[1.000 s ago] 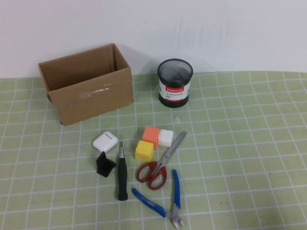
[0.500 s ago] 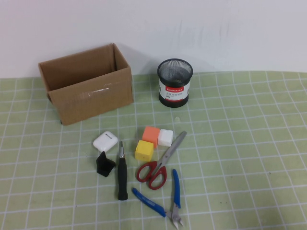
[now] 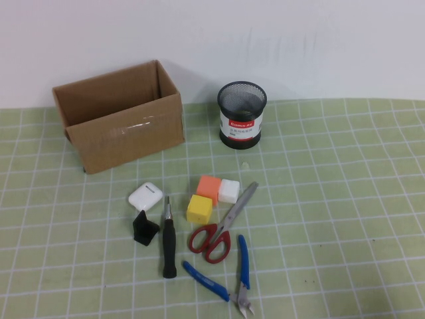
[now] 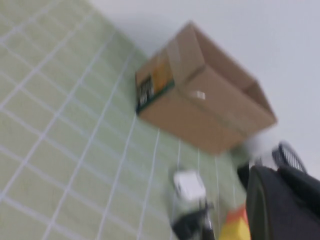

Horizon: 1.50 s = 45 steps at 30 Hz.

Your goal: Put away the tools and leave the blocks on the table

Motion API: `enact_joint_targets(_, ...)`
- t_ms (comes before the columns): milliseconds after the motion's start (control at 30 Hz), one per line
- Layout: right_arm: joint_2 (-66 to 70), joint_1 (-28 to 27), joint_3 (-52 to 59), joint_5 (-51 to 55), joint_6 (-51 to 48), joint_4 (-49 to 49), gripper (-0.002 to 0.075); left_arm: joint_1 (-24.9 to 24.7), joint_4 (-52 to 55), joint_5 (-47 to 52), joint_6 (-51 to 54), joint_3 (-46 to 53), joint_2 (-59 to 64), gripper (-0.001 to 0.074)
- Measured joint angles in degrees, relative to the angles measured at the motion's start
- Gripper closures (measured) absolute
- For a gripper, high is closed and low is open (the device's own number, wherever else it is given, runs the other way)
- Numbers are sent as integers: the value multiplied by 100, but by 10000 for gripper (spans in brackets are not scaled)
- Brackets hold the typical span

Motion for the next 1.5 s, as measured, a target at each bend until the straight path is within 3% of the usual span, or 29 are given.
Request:
enact_joint_targets(333, 0, 0, 0, 0, 0, 0, 736, -106, 104, 3467, 1823, -3187, 3022, 738)
enact_joint_targets(633, 0, 0, 0, 0, 0, 0, 736, -214, -622, 3848, 3408, -4314, 5537, 738)
enact_joint_targets(733, 0, 0, 0, 0, 0, 0, 736, -711, -703, 3624, 3454, -4460, 6087, 738)
enact_joint_targets(900, 0, 0, 0, 0, 0, 0, 736, -1978, -533, 3162, 3075, -4682, 7079, 738)
enact_joint_targets(1133, 0, 0, 0, 0, 0, 0, 736, -3540, 337, 3214, 2343, -5554, 8608, 738)
enact_joint_targets(1300, 0, 0, 0, 0, 0, 0, 736, -4036, 647, 3343, 2149, -6142, 9267, 738)
enact_joint_targets(1500, 0, 0, 0, 0, 0, 0, 736, -4099, 767, 3356, 2108, -6451, 9560, 738)
